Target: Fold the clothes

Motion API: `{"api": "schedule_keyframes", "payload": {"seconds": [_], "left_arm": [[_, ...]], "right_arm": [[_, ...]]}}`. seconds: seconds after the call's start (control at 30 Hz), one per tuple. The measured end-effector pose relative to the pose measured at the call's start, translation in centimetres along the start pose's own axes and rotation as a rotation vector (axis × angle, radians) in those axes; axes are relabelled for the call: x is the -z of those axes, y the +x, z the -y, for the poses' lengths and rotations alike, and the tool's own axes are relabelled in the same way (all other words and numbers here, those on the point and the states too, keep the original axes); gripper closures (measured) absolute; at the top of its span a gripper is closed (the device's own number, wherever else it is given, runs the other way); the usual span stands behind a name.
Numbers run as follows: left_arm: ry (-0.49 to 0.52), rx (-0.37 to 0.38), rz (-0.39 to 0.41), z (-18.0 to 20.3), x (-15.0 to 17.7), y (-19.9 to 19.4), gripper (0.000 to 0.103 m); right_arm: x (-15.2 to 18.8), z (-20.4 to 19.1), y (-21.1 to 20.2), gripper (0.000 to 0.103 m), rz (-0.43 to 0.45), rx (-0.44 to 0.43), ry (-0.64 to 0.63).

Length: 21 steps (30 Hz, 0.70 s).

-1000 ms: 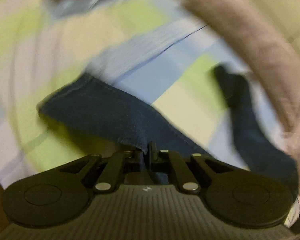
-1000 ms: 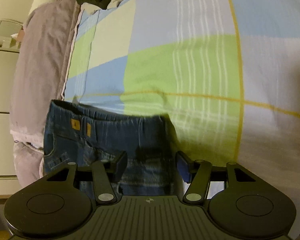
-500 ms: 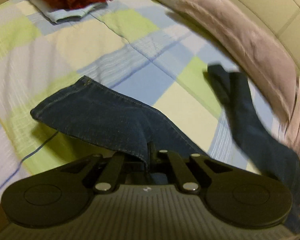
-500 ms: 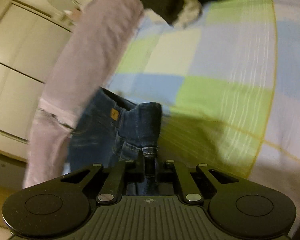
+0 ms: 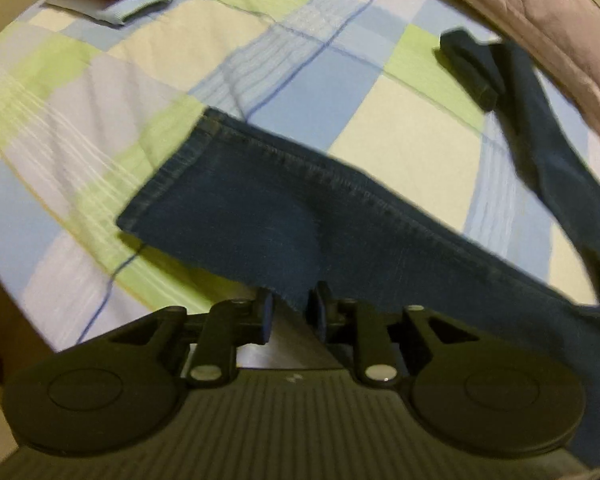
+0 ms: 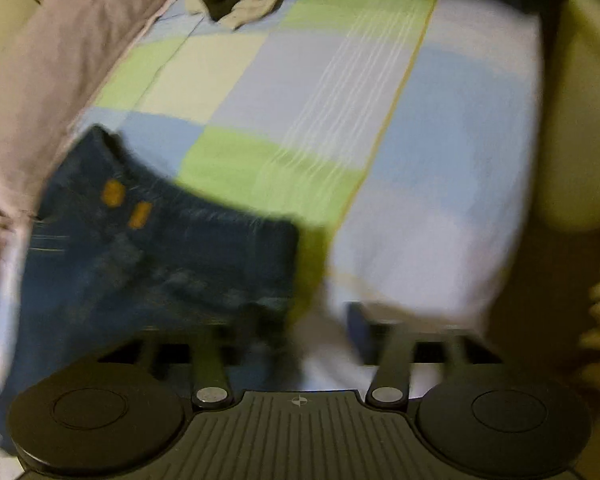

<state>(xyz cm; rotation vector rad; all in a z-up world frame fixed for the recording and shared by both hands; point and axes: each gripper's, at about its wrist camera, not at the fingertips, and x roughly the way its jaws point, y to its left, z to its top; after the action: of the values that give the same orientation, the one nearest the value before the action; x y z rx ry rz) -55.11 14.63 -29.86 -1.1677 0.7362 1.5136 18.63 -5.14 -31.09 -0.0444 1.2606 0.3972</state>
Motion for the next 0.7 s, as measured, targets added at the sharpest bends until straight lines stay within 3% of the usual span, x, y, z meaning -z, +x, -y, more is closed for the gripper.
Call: {"api": "schedule_keyframes", "payload": {"seconds": [0.07, 0.2, 0.3, 0.43, 0.5, 0.6, 0.7], "left_arm": [[-0.023, 0.039, 0.023, 0.7, -0.8, -1.3, 0.088], [-0.116, 0.166, 0.070, 3.5, -3.9, 0.1, 0.077], [-0.180, 0.269, 0.088, 6.1, -6.8, 3.2, 0.077], [-0.178, 0.357, 0.077, 10.1, -10.6, 5.9, 0.077], [-0.149, 0.377, 0.091, 11.9, -12.0, 6.0, 0.075], [-0.095, 0.377, 0.126, 13.7, -13.9, 7.0, 0.061], [-0.103, 0.372, 0.097, 15.2, -16.1, 10.6, 0.062]], "right_arm": [[-0.6, -0.9, -1.2, 0.045, 0.067, 0.077, -0.039], [-2.3, -3.7, -1.0, 0.045, 0.108, -0.034, 0.001], [-2.8, -6.7, 0.4, 0.045, 0.085, -0.113, -0.015], [-2.7, -10.5, 2.2, 0.045, 0.069, -0.146, -0.083], [-2.7, -12.0, 2.8, 0.045, 0.065, -0.154, -0.113], [-2.5, -14.0, 3.6, 0.045, 0.065, -0.151, -0.154], [-1.6, -15.1, 4.9, 0.045, 0.049, -0.129, -0.151]]}}
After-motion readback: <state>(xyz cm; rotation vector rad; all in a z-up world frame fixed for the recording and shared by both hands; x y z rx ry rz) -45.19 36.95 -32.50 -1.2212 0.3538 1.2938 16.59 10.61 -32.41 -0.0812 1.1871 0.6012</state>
